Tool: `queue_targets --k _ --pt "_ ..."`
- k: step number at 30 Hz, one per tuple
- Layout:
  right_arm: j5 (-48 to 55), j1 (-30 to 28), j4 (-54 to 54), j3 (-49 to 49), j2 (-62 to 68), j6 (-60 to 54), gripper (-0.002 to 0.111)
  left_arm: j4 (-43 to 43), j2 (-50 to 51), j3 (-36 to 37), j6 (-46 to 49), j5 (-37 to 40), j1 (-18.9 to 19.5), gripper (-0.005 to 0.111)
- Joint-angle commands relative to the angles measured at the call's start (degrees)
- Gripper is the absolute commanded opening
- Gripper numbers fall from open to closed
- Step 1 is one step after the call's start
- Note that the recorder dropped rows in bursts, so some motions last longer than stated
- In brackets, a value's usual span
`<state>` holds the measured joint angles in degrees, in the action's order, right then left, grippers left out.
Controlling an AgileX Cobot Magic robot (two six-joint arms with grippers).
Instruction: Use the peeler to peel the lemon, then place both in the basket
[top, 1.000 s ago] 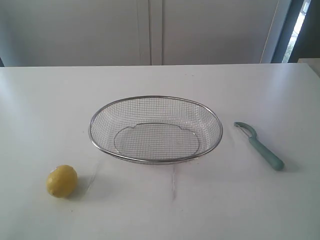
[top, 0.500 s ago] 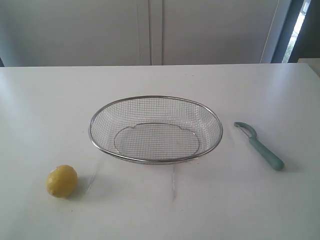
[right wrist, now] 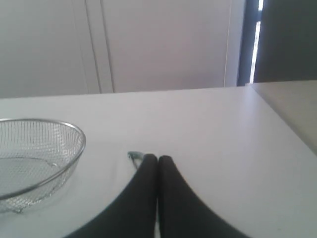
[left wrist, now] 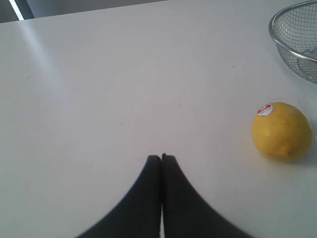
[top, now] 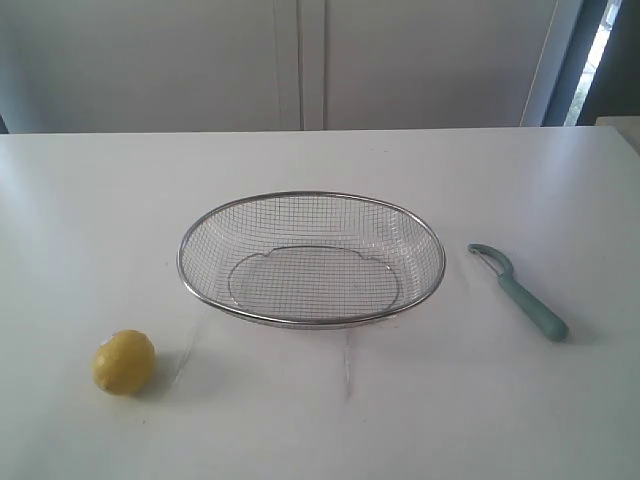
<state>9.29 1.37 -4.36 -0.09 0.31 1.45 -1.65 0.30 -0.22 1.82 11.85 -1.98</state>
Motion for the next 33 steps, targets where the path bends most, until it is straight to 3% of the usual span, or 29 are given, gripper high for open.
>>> queue_targets --k 1,9,22,33 --pt "-4.8 0.3 0.0 0.1 -0.3 -0.1 0.0 0.0 -0.3 0.2 -0.3 -0.1 0.0 0.0" --pt "-12.4 0.3 0.0 0.1 -0.3 -0.1 0.0 0.0 -0.3 0.2 -0.3 -0.1 0.0 0.0" --pt "-33.3 0.3 0.0 0.1 -0.3 -0.1 0.0 0.0 -0.3 0.2 -0.3 -0.1 0.0 0.0" --pt "-36.9 0.3 0.0 0.1 -0.3 -0.1 0.0 0.0 -0.3 0.2 -0.3 -0.1 0.0 0.0"
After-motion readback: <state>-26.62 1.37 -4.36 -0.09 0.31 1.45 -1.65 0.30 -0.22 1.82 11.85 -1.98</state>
